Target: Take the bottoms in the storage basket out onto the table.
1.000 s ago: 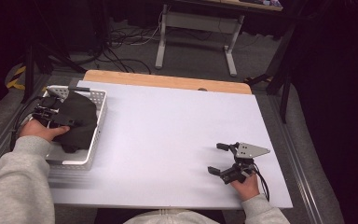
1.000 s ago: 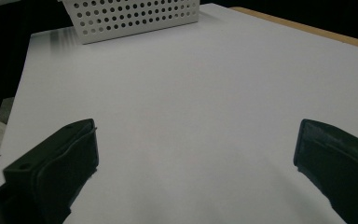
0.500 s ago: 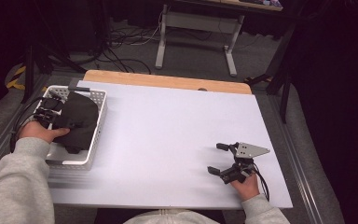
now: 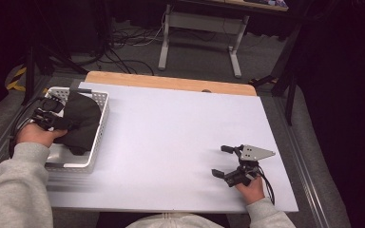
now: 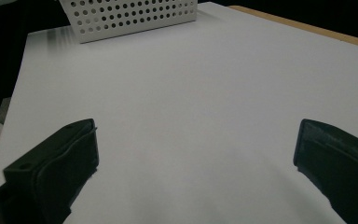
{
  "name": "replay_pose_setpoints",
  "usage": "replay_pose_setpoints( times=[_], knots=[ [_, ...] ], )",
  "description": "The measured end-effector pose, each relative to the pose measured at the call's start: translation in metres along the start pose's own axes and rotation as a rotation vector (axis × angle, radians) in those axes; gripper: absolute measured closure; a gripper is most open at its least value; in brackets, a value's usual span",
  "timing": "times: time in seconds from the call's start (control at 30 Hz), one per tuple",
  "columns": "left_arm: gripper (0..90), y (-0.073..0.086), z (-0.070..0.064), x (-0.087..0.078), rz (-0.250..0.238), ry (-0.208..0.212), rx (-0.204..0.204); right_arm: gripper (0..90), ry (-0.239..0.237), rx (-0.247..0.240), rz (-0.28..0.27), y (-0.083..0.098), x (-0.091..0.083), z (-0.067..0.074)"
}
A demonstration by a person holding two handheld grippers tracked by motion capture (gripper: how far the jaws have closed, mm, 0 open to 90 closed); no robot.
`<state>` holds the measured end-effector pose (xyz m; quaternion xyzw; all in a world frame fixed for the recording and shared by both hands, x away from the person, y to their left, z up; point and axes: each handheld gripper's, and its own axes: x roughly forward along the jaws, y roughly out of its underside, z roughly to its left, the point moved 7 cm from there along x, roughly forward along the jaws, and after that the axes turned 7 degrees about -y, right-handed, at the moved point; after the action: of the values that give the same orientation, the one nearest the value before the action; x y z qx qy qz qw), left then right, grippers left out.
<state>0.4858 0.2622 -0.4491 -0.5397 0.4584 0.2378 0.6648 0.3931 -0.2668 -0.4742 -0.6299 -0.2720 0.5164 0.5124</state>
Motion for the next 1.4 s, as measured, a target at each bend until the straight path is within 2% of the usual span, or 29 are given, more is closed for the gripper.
replay_pose_setpoints(
  times=[0.27, 0.3, 0.37, 0.4, 0.43, 0.5, 0.57, 0.6, 0.63, 0.7, 0.97, 1.0, 1.03, 1.13, 1.3, 1.4],
  knots=[
    [55.1, 0.004, 0.001, -0.007, -0.069, 0.002, -0.015, 0.7, 0.003, 0.001, 0.001, 0.000, 0.000, 0.000],
    [55.4, 0.006, 0.002, -0.009, -0.099, 0.000, -0.017, 0.7, 0.005, 0.002, 0.002, 0.000, 0.000, 0.000],
    [56.1, 0.006, 0.003, -0.010, -0.112, -0.001, -0.024, 0.7, 0.005, 0.001, 0.001, 0.000, 0.000, 0.000],
    [56.3, 0.008, 0.004, -0.012, -0.139, 0.000, -0.043, 0.7, 0.005, 0.001, 0.002, 0.000, 0.000, 0.000],
    [56.6, 0.008, 0.004, -0.012, -0.139, 0.000, -0.043, 0.7, 0.005, 0.001, 0.002, 0.000, 0.000, 0.000],
    [57.7, 0.011, 0.006, -0.015, -0.176, 0.000, -0.053, 0.7, 0.007, 0.001, 0.001, 0.000, 0.000, 0.000],
    [60.3, 0.012, 0.007, -0.018, -0.215, 0.004, -0.074, 0.7, 0.006, 0.002, 0.003, 0.000, 0.000, -0.001],
    [62.9, 0.012, 0.007, -0.018, -0.215, 0.004, -0.074, 0.7, 0.006, 0.002, 0.003, 0.000, 0.000, -0.001],
    [66.0, 0.012, 0.009, -0.024, -0.263, 0.019, -0.086, 0.7, 0.006, 0.001, 0.002, 0.000, 0.000, -0.001],
    [67.7, 0.012, 0.009, -0.025, -0.267, 0.024, -0.083, 0.7, 0.006, 0.002, 0.003, 0.000, 0.000, 0.000],
    [73.6, 0.009, 0.006, -0.034, -0.356, -0.027, -0.075, 0.7, 0.007, 0.003, 0.002, 0.000, 0.000, -0.001],
    [74.9, 0.008, 0.006, -0.036, -0.387, -0.045, -0.074, 0.8, 0.007, 0.003, 0.004, 0.001, 0.000, -0.001],
    [75.8, 0.008, 0.006, -0.036, -0.387, -0.045, -0.074, 0.8, 0.007, 0.003, 0.004, 0.001, 0.000, -0.001],
    [77.4, 0.007, 0.006, -0.043, -0.436, -0.069, -0.068, 0.8, 0.007, 0.003, 0.002, 0.000, 0.000, -0.001],
    [79.5, 0.007, 0.007, -0.046, -0.465, -0.055, -0.077, 0.8, 0.007, 0.004, 0.002, 0.000, 0.000, -0.001],
    [80.1, 0.007, 0.008, -0.052, -0.505, -0.058, -0.095, 0.8, 0.008, 0.004, 0.003, 0.001, 0.000, -0.001]
  ],
)
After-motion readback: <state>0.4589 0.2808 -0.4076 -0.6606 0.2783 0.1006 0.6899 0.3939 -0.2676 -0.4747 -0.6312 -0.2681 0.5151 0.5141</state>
